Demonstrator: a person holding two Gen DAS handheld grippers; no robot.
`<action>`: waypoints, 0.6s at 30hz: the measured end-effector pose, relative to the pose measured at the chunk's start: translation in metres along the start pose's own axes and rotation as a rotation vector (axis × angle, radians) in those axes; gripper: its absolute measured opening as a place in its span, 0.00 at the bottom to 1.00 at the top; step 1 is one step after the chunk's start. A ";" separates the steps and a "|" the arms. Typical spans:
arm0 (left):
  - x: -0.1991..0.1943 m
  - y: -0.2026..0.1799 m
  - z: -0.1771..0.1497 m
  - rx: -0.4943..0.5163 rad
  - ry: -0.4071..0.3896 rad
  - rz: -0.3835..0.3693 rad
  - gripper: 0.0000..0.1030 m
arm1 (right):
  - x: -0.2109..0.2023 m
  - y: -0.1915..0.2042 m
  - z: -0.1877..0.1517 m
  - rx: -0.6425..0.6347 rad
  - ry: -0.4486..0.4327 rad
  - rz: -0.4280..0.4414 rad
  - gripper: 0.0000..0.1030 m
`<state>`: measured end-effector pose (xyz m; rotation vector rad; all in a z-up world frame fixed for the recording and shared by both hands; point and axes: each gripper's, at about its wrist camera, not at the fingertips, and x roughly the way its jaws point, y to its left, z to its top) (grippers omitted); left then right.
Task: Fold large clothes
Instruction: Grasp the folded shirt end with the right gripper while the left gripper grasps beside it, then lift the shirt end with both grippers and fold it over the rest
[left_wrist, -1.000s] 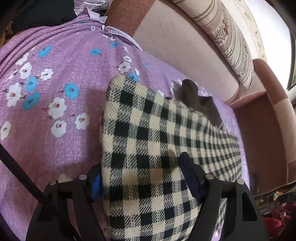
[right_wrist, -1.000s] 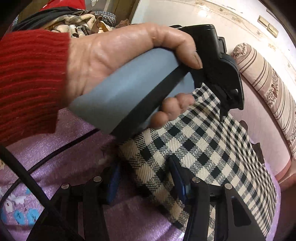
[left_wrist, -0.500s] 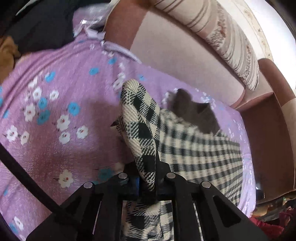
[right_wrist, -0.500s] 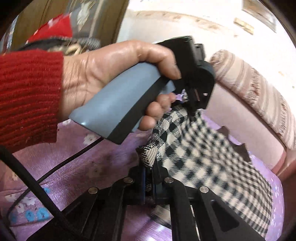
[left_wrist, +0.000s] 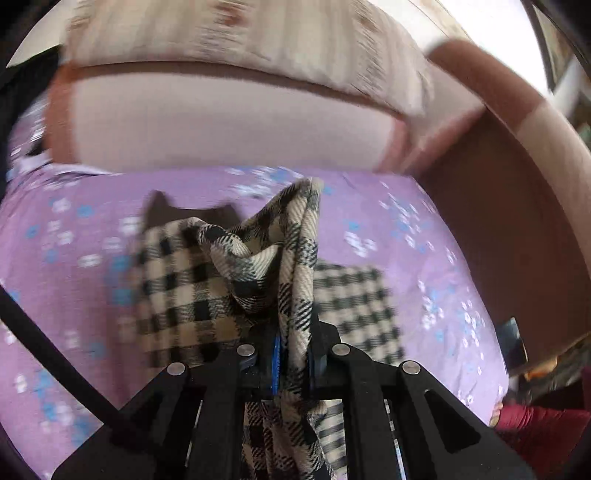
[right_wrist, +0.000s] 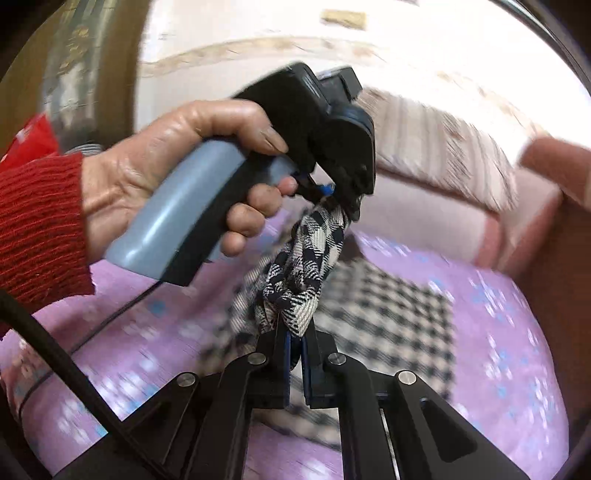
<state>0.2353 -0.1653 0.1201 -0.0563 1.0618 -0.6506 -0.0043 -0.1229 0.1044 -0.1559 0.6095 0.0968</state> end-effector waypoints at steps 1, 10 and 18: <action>0.009 -0.011 0.001 0.014 0.010 -0.002 0.08 | -0.001 -0.012 -0.005 0.019 0.021 -0.006 0.05; 0.072 -0.080 -0.006 0.085 0.108 0.005 0.12 | 0.023 -0.106 -0.066 0.317 0.265 0.126 0.11; -0.010 -0.057 -0.009 0.025 -0.059 -0.016 0.60 | -0.008 -0.196 -0.065 0.621 0.171 0.233 0.40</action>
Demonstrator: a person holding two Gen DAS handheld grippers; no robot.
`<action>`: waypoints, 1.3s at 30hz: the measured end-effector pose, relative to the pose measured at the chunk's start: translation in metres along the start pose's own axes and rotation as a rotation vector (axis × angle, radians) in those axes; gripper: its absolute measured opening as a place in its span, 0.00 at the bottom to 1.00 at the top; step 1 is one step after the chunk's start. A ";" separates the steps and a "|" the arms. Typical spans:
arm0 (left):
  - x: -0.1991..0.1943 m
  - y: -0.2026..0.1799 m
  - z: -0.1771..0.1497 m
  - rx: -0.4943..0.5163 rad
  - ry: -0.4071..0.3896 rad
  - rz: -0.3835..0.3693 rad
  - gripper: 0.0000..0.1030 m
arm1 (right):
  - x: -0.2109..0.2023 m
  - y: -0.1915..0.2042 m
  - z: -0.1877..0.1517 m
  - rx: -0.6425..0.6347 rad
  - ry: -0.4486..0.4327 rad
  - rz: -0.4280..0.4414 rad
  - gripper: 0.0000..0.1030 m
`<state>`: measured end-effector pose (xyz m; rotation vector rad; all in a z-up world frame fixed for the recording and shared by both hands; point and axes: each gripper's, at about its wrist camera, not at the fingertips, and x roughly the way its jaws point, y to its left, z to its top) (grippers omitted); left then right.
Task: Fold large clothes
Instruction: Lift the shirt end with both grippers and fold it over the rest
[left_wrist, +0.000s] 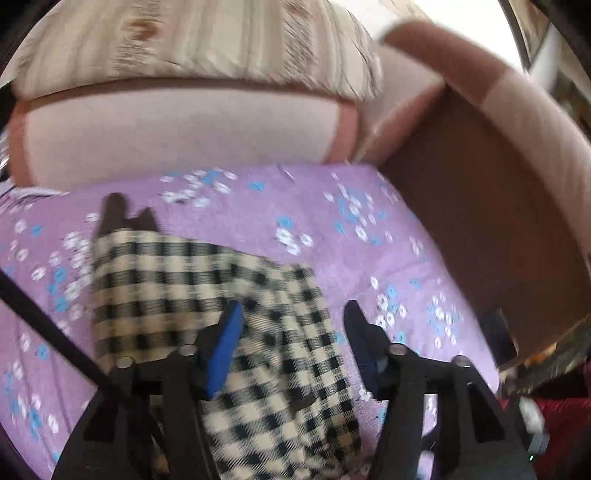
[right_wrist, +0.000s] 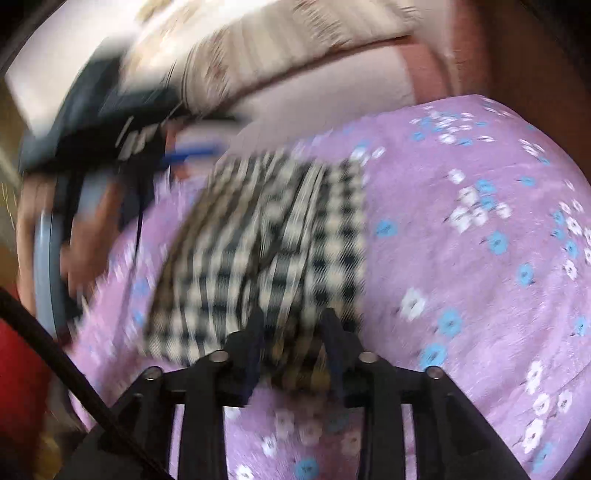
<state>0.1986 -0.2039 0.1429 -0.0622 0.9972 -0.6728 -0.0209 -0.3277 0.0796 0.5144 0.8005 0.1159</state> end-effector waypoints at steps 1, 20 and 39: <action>-0.009 0.007 -0.004 -0.021 -0.022 0.031 0.60 | -0.003 -0.004 0.007 0.025 -0.023 0.014 0.41; -0.033 0.079 -0.114 -0.028 -0.061 0.276 0.61 | 0.140 0.020 0.071 0.025 0.083 0.056 0.13; 0.025 0.032 -0.148 0.165 0.032 0.430 0.61 | 0.086 -0.055 0.075 0.151 0.052 -0.135 0.30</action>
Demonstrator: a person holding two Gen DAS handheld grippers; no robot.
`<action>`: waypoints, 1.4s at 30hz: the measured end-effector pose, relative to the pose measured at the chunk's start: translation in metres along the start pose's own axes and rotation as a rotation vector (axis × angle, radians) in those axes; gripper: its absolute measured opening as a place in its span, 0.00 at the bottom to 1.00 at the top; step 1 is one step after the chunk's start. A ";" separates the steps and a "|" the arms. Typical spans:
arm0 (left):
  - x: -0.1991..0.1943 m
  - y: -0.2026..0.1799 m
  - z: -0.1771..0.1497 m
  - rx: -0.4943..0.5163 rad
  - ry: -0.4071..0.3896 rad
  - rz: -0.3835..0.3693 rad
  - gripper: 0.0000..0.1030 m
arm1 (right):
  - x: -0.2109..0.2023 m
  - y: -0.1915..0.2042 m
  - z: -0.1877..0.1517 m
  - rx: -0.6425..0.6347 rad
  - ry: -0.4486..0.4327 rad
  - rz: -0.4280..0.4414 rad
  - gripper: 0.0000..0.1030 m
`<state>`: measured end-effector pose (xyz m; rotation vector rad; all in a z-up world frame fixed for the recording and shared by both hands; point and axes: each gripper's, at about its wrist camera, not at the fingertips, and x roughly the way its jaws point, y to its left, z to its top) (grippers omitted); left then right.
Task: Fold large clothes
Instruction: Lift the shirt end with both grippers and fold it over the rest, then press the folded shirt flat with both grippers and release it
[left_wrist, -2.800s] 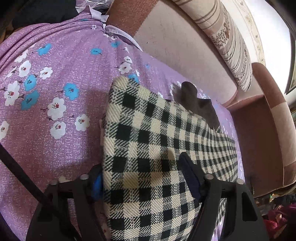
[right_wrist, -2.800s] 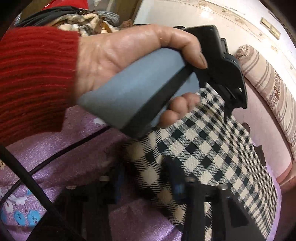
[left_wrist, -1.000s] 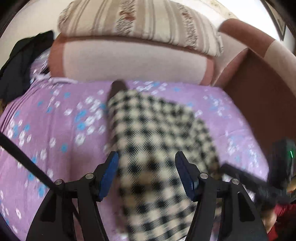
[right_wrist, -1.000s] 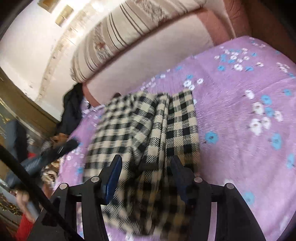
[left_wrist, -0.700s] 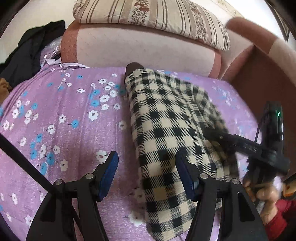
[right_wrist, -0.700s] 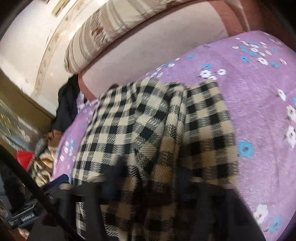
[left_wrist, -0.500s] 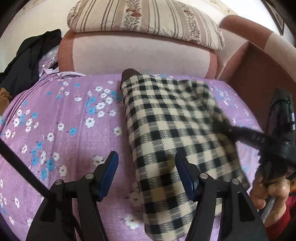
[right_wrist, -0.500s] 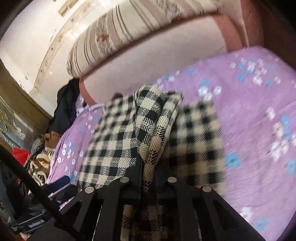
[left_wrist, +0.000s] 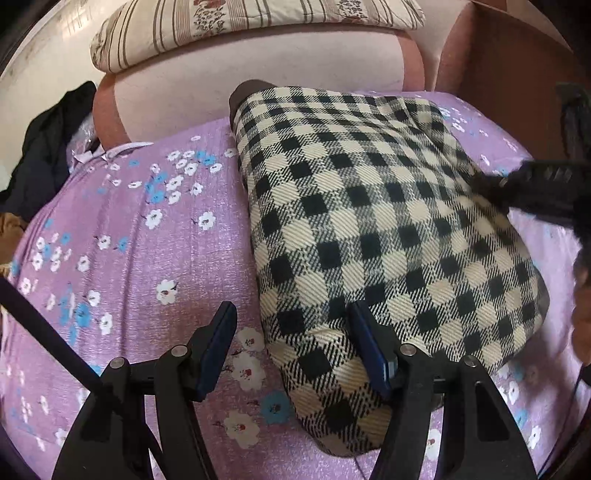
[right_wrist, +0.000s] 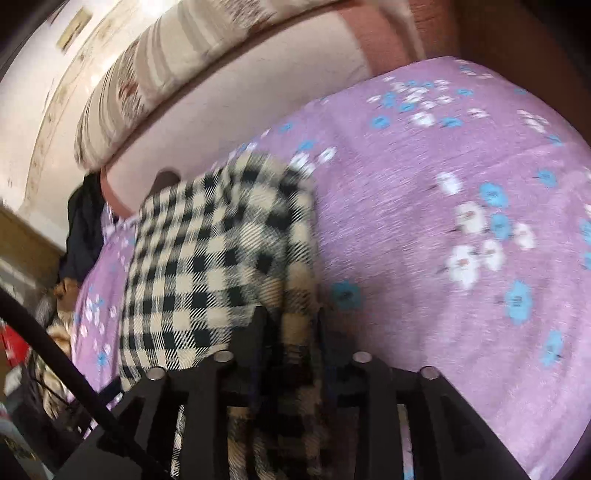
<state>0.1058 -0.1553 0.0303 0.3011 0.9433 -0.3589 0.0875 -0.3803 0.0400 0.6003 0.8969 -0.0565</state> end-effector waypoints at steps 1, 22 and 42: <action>-0.004 0.000 -0.001 0.000 0.003 0.000 0.61 | -0.008 -0.003 0.001 0.006 -0.030 -0.018 0.30; -0.082 0.022 -0.080 -0.150 -0.075 -0.043 0.61 | -0.033 0.011 -0.039 -0.066 -0.016 -0.020 0.29; -0.019 0.060 0.003 -0.262 -0.012 -0.234 0.81 | 0.013 -0.043 -0.005 0.093 0.047 0.125 0.70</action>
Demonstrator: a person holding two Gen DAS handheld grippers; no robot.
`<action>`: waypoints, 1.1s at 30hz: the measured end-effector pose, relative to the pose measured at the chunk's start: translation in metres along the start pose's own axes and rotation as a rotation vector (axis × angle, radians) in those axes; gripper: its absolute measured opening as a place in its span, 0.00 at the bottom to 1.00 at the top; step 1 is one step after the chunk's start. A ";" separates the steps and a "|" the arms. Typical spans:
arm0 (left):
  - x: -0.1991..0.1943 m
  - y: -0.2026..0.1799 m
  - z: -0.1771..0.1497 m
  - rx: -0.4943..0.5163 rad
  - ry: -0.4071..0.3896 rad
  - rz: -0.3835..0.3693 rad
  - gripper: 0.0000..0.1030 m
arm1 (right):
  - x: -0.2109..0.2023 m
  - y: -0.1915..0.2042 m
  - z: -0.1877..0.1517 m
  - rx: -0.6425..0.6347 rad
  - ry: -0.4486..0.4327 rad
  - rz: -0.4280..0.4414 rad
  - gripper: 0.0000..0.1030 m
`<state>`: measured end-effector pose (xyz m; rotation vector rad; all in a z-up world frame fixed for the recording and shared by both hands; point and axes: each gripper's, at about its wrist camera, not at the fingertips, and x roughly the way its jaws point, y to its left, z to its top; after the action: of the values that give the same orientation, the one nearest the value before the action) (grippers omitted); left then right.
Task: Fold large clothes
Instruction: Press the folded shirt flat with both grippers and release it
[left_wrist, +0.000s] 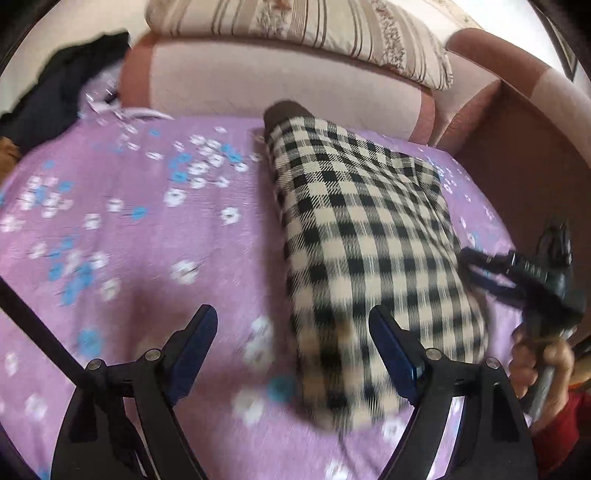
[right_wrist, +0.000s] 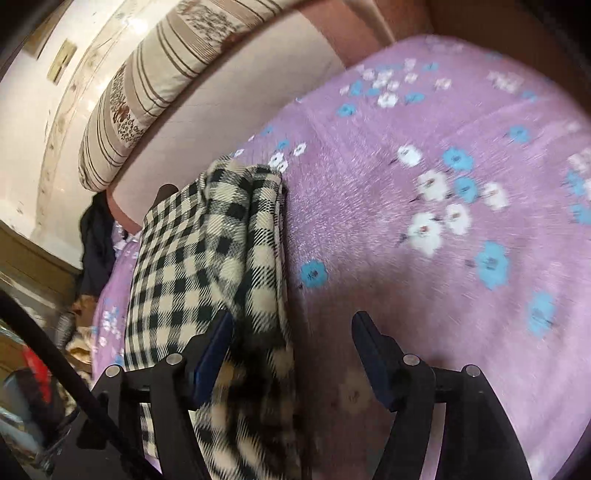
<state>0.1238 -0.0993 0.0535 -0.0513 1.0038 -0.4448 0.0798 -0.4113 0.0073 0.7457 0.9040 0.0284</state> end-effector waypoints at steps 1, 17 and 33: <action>0.011 0.001 0.006 -0.015 0.021 -0.022 0.81 | 0.006 -0.003 0.002 0.010 0.008 0.022 0.70; 0.012 -0.024 0.045 0.049 0.034 -0.117 0.41 | 0.043 0.065 0.011 -0.047 0.062 0.414 0.43; -0.131 -0.034 -0.048 0.155 -0.436 0.266 0.94 | -0.075 0.092 -0.042 -0.198 -0.189 -0.012 0.56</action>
<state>0.0128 -0.0722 0.1406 0.1199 0.5348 -0.2503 0.0272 -0.3425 0.0988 0.5487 0.7142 0.0354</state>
